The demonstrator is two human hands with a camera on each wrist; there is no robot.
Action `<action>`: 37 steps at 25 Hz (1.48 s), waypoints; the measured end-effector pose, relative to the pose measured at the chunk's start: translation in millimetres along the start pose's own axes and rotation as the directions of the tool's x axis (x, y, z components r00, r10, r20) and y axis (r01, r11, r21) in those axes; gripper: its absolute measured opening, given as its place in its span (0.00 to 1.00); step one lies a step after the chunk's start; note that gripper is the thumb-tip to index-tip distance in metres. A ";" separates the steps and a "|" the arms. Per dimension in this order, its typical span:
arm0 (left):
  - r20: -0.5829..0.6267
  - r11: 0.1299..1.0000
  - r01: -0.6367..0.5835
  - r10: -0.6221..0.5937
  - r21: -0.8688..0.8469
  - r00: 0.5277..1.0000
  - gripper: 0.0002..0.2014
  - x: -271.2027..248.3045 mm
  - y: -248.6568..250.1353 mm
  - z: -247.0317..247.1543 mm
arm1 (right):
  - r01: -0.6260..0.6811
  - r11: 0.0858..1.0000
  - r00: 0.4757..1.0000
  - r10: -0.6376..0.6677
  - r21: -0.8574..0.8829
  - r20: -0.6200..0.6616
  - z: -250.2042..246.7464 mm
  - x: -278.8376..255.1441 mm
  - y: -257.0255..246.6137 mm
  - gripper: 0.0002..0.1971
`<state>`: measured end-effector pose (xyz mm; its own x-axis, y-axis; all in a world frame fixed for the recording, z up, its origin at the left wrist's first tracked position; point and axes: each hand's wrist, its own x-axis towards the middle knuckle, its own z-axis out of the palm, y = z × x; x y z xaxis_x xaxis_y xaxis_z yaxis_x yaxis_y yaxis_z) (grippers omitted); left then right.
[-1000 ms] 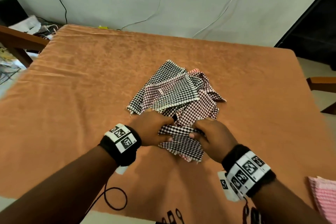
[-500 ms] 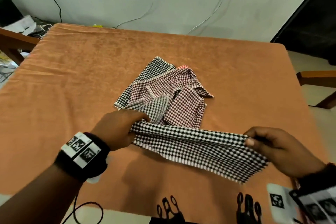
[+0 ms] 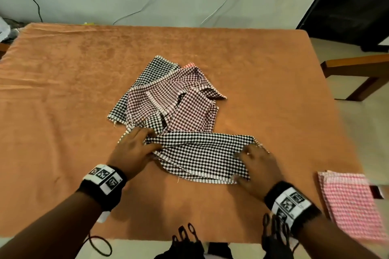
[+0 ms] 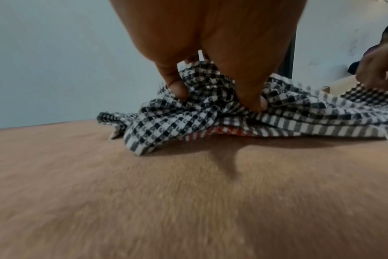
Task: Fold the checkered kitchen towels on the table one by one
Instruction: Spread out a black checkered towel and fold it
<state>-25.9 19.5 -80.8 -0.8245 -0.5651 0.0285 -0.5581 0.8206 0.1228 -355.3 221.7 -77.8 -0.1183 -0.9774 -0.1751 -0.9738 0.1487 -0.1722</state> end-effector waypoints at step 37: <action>-0.054 0.924 -0.008 -0.014 -0.381 0.998 0.19 82.1 -11.2 -188.0 | -0.118 0.981 0.989 0.129 0.152 -0.065 -212.9 -50.0 139.7 0.05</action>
<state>-69.8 -52.1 106.6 -0.8105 -0.5802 0.0805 -0.4740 0.7304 0.4917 -526.8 259.3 113.3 -0.2557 -0.9576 -0.1328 -0.9119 0.2845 -0.2957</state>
